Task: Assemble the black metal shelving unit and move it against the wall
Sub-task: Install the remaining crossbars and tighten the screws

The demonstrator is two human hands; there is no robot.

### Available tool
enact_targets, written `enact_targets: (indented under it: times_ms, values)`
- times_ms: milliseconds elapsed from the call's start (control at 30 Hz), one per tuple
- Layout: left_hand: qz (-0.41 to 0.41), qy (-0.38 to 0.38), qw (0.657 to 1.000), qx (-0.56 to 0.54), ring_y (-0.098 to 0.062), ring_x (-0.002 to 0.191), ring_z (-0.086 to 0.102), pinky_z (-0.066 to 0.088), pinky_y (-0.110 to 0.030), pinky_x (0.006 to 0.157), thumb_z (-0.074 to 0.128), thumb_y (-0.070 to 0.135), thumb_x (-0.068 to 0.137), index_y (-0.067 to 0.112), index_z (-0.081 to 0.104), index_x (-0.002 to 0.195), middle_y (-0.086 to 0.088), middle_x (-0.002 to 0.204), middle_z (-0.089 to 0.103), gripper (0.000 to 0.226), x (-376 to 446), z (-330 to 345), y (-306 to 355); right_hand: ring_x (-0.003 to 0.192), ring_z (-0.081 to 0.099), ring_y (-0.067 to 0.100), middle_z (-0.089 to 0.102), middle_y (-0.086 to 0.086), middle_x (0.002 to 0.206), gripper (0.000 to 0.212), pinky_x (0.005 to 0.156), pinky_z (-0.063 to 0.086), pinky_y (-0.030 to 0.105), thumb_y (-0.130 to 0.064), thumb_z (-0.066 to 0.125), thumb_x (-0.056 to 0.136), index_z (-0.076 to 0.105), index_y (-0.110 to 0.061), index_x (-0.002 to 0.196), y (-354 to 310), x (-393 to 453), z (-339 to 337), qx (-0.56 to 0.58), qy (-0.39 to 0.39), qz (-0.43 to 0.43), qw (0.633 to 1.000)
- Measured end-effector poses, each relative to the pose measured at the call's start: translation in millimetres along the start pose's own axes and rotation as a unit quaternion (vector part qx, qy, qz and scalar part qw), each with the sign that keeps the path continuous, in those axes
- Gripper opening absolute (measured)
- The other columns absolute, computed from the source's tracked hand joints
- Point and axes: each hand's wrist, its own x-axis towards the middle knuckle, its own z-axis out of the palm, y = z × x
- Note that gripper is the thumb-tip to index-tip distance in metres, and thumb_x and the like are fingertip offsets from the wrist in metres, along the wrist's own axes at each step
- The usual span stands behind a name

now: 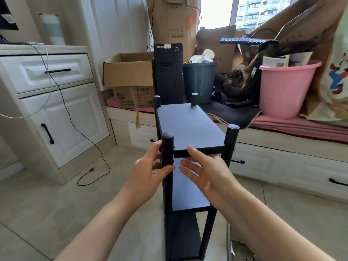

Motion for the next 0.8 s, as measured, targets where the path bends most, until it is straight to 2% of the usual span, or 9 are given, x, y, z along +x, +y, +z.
enact_targets:
  times_ms: [67, 133, 300, 433, 533, 600, 700, 800]
  values:
    - [-0.002, -0.007, 1.0, -0.004, -0.007, 0.095, 0.072, 0.057, -0.021, 0.083, 0.07, 0.012, 0.093, 0.049, 0.05, 0.121, 0.02, 0.104, 0.069, 0.051, 0.4, -2.7, 1.7, 0.082, 0.072, 0.023, 0.074, 0.009, 0.09, 0.034, 0.073, 0.06, 0.034, -0.019, 0.075, 0.086, 0.066, -0.01, 0.117, -0.9, -0.1, -1.7, -0.015, 0.003, 0.003, 1.0]
    - [-0.006, -0.008, 1.0, -0.01, -0.009, 0.094, 0.073, 0.059, -0.024, 0.082, 0.07, 0.011, 0.093, 0.043, 0.051, 0.118, 0.017, 0.103, 0.069, 0.045, 0.6, -3.0, 2.4, 0.085, 0.07, 0.023, 0.074, 0.007, 0.094, 0.037, 0.072, 0.059, 0.033, -0.024, 0.077, 0.085, 0.066, -0.012, 0.118, -0.7, -0.6, -2.1, -0.041, 0.017, 0.005, 0.999]
    - [-0.006, 0.003, 1.0, -0.025, -0.011, 0.093, 0.073, 0.059, -0.038, 0.089, 0.067, 0.007, 0.094, 0.036, 0.052, 0.124, 0.009, 0.104, 0.071, 0.044, -2.6, 1.6, 7.7, 0.097, 0.067, 0.022, 0.074, 0.003, 0.104, 0.045, 0.065, 0.054, 0.031, -0.034, 0.077, 0.084, 0.062, -0.017, 0.123, -1.8, -0.3, -1.6, -0.087, 0.049, 0.04, 0.994]
    - [-0.001, 0.003, 1.0, -0.019, -0.009, 0.096, 0.072, 0.059, -0.035, 0.09, 0.066, 0.008, 0.095, 0.037, 0.051, 0.127, 0.016, 0.103, 0.07, 0.046, -5.0, 4.0, 10.0, 0.086, 0.067, 0.02, 0.074, 0.004, 0.099, 0.041, 0.062, 0.054, 0.029, -0.032, 0.075, 0.086, 0.065, -0.014, 0.121, -3.0, -1.4, -1.3, -0.077, 0.037, 0.048, 0.995]
    - [-0.002, 0.013, 1.0, -0.013, -0.008, 0.099, 0.071, 0.059, -0.033, 0.091, 0.066, 0.009, 0.095, 0.035, 0.049, 0.129, 0.014, 0.108, 0.07, 0.046, -5.3, 4.5, 10.3, 0.087, 0.067, 0.021, 0.075, 0.006, 0.101, 0.042, 0.068, 0.055, 0.031, -0.034, 0.075, 0.086, 0.064, -0.014, 0.121, -0.5, 0.2, -0.4, -0.095, 0.039, 0.031, 0.994]
    - [-0.006, 0.014, 1.0, -0.015, -0.011, 0.099, 0.072, 0.059, -0.033, 0.09, 0.065, 0.008, 0.096, 0.034, 0.049, 0.128, 0.011, 0.11, 0.069, 0.045, -5.3, 3.6, 11.1, 0.087, 0.067, 0.021, 0.076, 0.004, 0.098, 0.039, 0.071, 0.057, 0.031, -0.035, 0.074, 0.086, 0.065, -0.016, 0.118, -1.0, -0.1, -1.3, -0.121, 0.032, 0.018, 0.992]
    - [-0.012, 0.015, 1.0, -0.014, -0.011, 0.097, 0.072, 0.059, -0.028, 0.088, 0.065, 0.007, 0.095, 0.036, 0.05, 0.128, 0.011, 0.11, 0.069, 0.046, -4.1, -1.0, 9.2, 0.084, 0.072, 0.018, 0.078, 0.0, 0.095, 0.033, 0.075, 0.06, 0.03, -0.04, 0.068, 0.091, 0.066, -0.017, 0.114, -8.4, -7.5, -9.2, -0.178, -0.017, 0.013, 0.984]
    - [-0.028, 0.038, 0.999, -0.018, -0.007, 0.098, 0.071, 0.058, -0.022, 0.084, 0.066, 0.006, 0.095, 0.043, 0.051, 0.127, 0.017, 0.108, 0.069, 0.051, -3.9, -11.0, 3.6, 0.08, 0.075, 0.017, 0.078, 0.003, 0.09, 0.033, 0.07, 0.061, 0.028, -0.042, 0.063, 0.094, 0.065, -0.012, 0.107, -22.1, -15.6, -23.1, -0.243, -0.035, 0.009, 0.969]
